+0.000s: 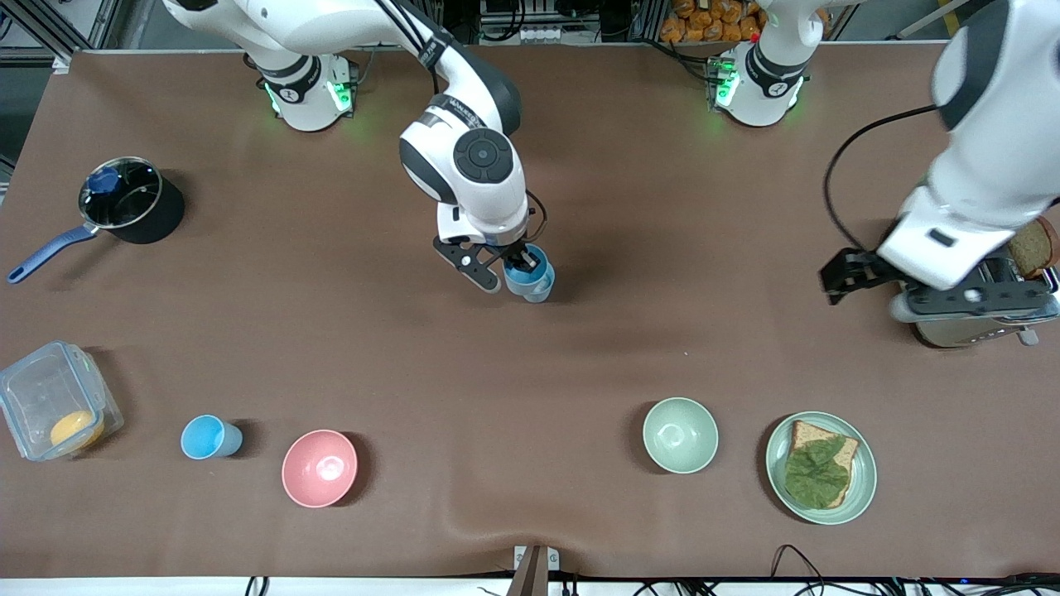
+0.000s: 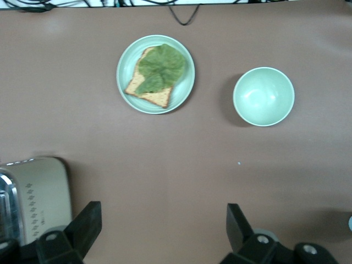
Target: Stack blue cups with both arms
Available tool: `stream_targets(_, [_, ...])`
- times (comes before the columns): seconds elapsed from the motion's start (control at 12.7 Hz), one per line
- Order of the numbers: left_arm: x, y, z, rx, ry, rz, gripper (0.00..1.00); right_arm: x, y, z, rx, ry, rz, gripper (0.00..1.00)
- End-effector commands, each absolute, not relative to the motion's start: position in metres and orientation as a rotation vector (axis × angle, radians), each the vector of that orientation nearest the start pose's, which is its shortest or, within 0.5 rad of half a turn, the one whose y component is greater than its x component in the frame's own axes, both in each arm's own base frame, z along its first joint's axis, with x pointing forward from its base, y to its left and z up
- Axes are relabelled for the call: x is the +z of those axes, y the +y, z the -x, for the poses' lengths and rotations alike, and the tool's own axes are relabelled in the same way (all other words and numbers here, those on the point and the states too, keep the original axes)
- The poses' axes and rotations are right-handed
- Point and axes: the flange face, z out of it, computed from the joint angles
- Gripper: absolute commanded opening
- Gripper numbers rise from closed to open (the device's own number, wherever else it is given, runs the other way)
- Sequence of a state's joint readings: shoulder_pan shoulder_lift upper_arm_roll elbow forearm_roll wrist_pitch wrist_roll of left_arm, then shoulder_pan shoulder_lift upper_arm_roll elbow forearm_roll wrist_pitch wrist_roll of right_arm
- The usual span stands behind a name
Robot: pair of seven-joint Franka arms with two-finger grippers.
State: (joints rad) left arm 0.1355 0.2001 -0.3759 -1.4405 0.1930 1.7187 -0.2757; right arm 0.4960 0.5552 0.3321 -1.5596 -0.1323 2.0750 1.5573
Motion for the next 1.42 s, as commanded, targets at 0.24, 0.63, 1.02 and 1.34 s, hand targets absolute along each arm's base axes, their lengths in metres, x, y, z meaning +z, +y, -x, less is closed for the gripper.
stream_targets(0.24, [0.635, -0.066, -0.606, -0.18, 0.181, 3.076, 1.0, 0.332, 0.499, -0.5, 0.082, 1.208, 2.886, 0.0])
stream_targets(0.63, [0.65, -0.047, -0.569, -0.133, 0.078, 3.073, 1.0, 0.324, 0.508, -0.487, 0.109, 1.283, 2.873, 0.0])
stream_targets(1.02, [0.648, -0.03, -0.551, -0.105, -0.121, 3.172, 1.0, 0.307, 0.517, -0.475, 0.127, 1.293, 2.9, 0.0])
stream_targets(1.34, [0.652, -0.052, -0.552, -0.107, -0.068, 3.153, 1.0, 0.294, 0.518, -0.474, 0.135, 1.291, 2.916, 0.0])
